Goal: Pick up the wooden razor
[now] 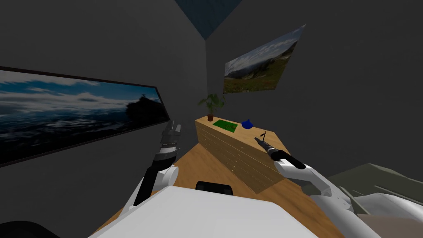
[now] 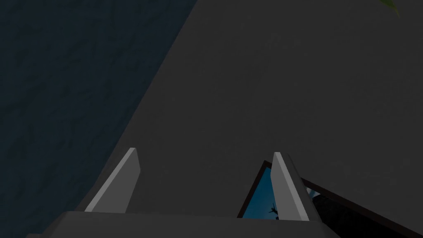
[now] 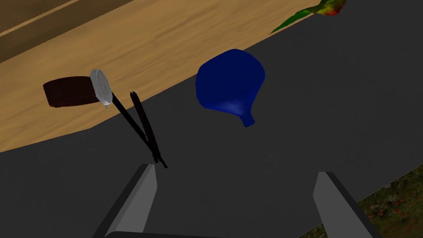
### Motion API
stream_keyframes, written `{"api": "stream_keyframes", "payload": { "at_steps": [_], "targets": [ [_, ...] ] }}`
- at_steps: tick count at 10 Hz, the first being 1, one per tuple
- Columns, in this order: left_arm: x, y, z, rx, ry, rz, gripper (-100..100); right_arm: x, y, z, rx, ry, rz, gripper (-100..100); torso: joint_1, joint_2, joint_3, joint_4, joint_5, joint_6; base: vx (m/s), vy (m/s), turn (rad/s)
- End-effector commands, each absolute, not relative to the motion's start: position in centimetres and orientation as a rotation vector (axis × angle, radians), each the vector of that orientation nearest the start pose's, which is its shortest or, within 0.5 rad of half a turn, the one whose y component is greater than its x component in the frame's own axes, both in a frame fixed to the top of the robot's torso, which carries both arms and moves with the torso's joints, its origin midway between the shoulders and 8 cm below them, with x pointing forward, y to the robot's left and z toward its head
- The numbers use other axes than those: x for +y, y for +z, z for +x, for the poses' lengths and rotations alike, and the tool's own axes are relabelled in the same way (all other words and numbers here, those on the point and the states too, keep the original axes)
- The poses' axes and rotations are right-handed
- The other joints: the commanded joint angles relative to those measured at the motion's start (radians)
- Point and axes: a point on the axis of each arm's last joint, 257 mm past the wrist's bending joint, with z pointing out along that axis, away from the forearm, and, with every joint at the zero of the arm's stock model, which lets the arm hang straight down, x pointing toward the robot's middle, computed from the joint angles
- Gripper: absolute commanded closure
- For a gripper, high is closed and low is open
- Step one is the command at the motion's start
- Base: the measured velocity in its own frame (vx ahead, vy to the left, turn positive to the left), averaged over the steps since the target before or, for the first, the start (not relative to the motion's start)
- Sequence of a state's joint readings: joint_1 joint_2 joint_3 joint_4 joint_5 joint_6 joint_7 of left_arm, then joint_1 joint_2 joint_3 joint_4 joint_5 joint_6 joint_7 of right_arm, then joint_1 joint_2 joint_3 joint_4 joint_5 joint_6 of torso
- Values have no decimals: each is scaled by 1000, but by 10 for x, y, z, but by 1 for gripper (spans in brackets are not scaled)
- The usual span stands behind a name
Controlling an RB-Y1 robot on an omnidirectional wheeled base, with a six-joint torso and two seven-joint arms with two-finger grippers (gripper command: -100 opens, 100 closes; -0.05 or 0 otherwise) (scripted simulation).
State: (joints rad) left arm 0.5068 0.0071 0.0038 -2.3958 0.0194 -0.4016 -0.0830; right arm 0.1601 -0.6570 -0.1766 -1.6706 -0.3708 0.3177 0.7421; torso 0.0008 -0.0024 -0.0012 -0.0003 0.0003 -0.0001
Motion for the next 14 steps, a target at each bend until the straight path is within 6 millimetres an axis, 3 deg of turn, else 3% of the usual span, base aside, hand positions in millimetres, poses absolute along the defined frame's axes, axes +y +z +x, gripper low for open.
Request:
{"api": "stream_keyframes", "payload": {
  "at_steps": [1,2,3,4,5,6,7,9,12,14],
  "targets": [
    [280,55,335,618,-1236,-623,0,-516,-227,480,1747,159,681,-100,0,0,0,0,0,0,32,17,51],
    [280,55,335,618,-1236,-623,0,-541,-234,475,1785,91,695,-100,0,0,0,0,0,0,34,20,95],
    [280,55,335,618,-1236,-623,0,-542,-236,473,1793,87,701,-100,0,0,0,0,0,0,34,10,57],
    [280,55,335,618,-1236,-623,0,-565,-240,467,1828,24,715,-100,0,0,0,0,0,0,48,14,105],
    [280,55,335,618,-1236,-623,0,-568,-244,465,1836,18,724,-100,-1,-1,-1,0,0,0,44,1,57],
    [280,55,335,618,-1236,-623,0,-593,-249,456,1873,-47,747,-100,-1,-1,-1,0,0,0,56,10,105],
    [280,55,335,618,-1236,-623,0,-593,-250,455,1876,-48,749,-100,-1,-1,-1,0,0,0,46,7,60],
    [280,55,335,618,-1236,-623,0,-636,-250,438,1933,-159,783,-100,0,-2,-1,0,0,0,71,18,142],
    [280,55,335,618,-1236,-623,0,-663,-259,419,1978,-226,831,-100,-2,-2,-1,-1,0,0,60,-13,71],
    [280,55,335,618,-1236,-623,0,-701,-257,395,2022,-319,882,-100,-2,-2,-1,0,0,0,66,-2,123]
  ]
}}
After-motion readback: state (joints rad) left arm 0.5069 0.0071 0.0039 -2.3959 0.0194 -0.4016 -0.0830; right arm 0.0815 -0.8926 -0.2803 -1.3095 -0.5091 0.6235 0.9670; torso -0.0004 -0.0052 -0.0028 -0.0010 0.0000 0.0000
